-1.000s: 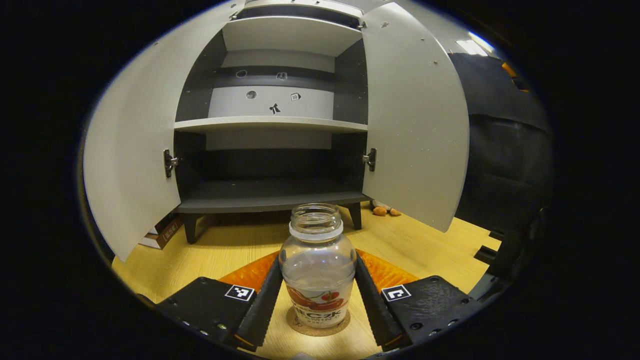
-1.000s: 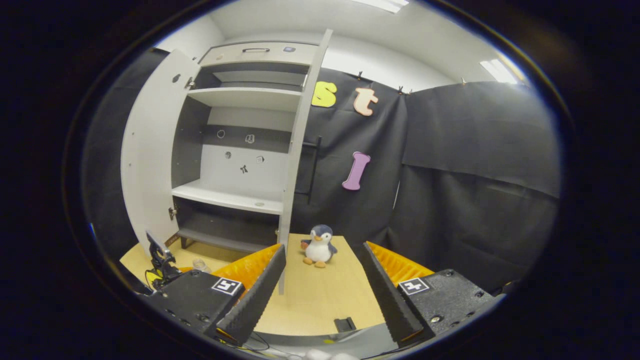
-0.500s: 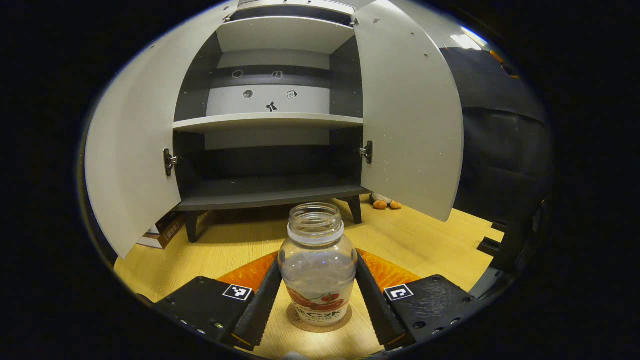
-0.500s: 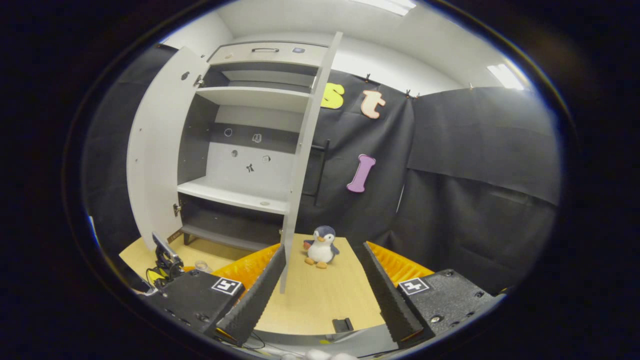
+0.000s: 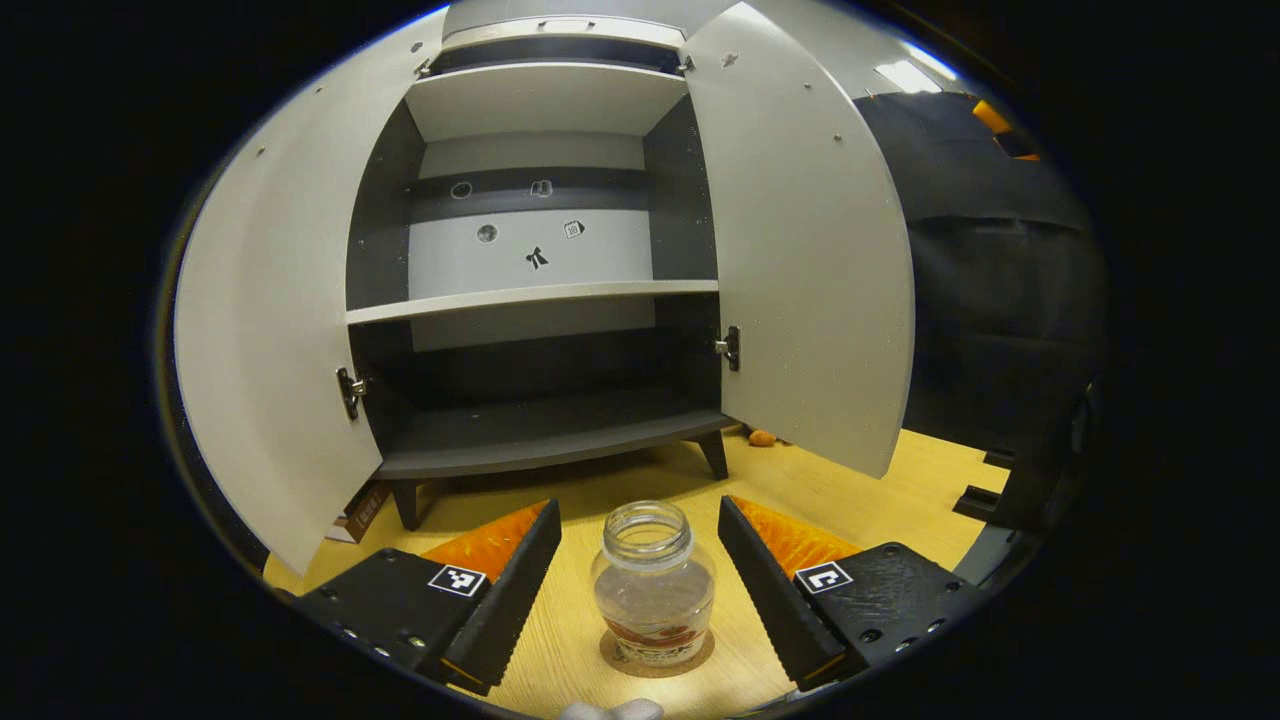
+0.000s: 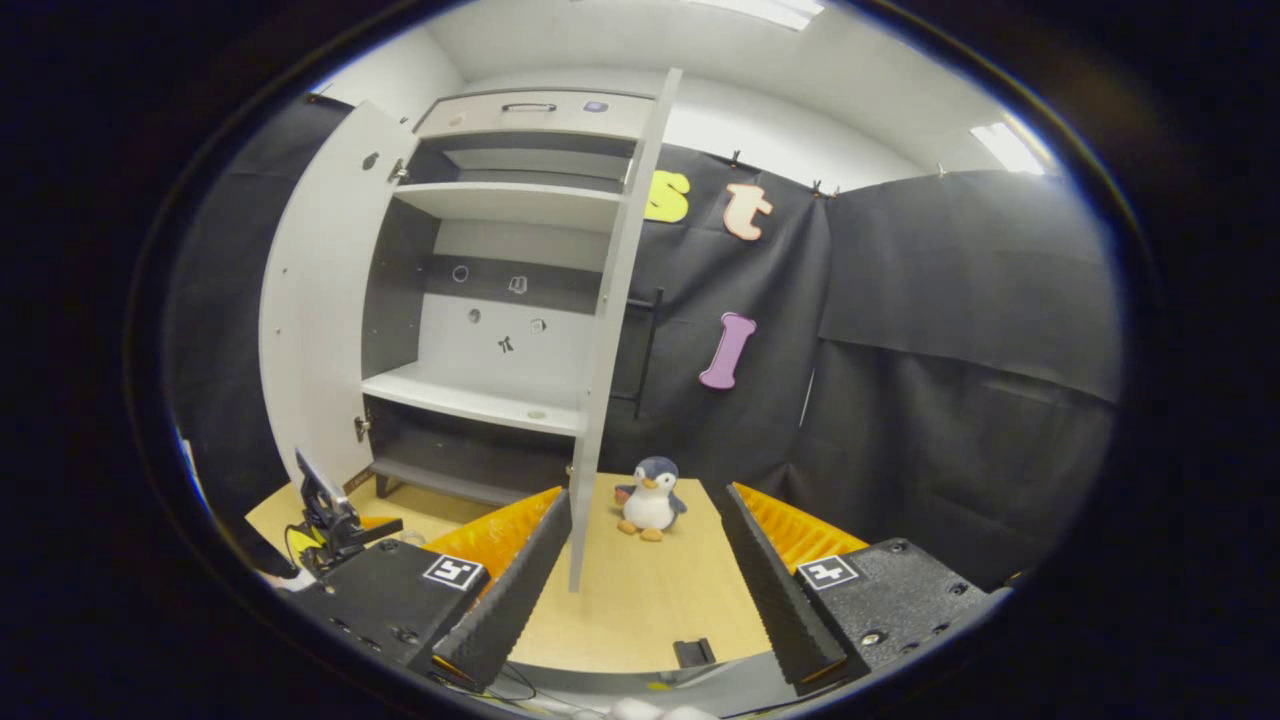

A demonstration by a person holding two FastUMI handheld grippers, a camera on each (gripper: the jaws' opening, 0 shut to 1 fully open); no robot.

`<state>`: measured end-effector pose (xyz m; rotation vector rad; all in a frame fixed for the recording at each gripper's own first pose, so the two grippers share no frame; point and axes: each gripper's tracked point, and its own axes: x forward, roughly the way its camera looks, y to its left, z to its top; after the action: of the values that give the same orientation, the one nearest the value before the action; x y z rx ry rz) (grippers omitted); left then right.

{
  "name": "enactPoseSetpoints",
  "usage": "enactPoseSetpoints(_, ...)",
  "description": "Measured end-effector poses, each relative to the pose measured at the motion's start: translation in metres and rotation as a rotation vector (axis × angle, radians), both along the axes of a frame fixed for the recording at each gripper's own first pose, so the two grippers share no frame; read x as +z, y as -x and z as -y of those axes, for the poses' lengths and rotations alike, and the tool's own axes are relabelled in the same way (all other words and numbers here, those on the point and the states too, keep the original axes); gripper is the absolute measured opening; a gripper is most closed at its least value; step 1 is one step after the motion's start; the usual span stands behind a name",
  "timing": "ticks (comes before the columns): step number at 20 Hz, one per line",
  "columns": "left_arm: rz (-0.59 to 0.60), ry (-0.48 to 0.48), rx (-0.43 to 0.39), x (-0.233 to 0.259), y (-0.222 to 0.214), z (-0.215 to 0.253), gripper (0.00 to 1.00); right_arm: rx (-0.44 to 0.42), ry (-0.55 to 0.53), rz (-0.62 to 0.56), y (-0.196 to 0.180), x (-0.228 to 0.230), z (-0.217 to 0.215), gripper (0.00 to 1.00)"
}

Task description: Grasp the bottle in the cabinet with the left hand and place it on the coaster, then close the right door with the right hand and the left door with the left hand.

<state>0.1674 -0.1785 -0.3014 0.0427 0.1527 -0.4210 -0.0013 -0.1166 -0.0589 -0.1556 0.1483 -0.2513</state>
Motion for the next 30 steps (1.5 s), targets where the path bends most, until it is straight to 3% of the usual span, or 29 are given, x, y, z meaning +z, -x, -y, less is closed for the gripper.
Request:
enactPoseSetpoints(7, 0.064, 0.068, 0.07, 0.099, 0.003, -0.023, 0.96, -0.008, -0.067, 0.032, -0.005, 0.006, 0.007, 0.99)
enactPoseSetpoints(16, 0.157, -0.018, 0.234, 0.221, 0.056, -0.103, 0.96, -0.018, -0.144, 0.086, -0.034, 0.005, 0.024, 0.99)
enactPoseSetpoints(22, 0.115, -0.009, 0.309, 0.231, 0.101, -0.139, 0.96, -0.02, -0.155, 0.081, -0.043, -0.005, 0.028, 0.99)
enactPoseSetpoints(30, 0.095, 0.033, 0.375, 0.236, 0.106, -0.158, 0.96, -0.013, -0.116, 0.111, -0.077, 0.027, 0.055, 0.99)
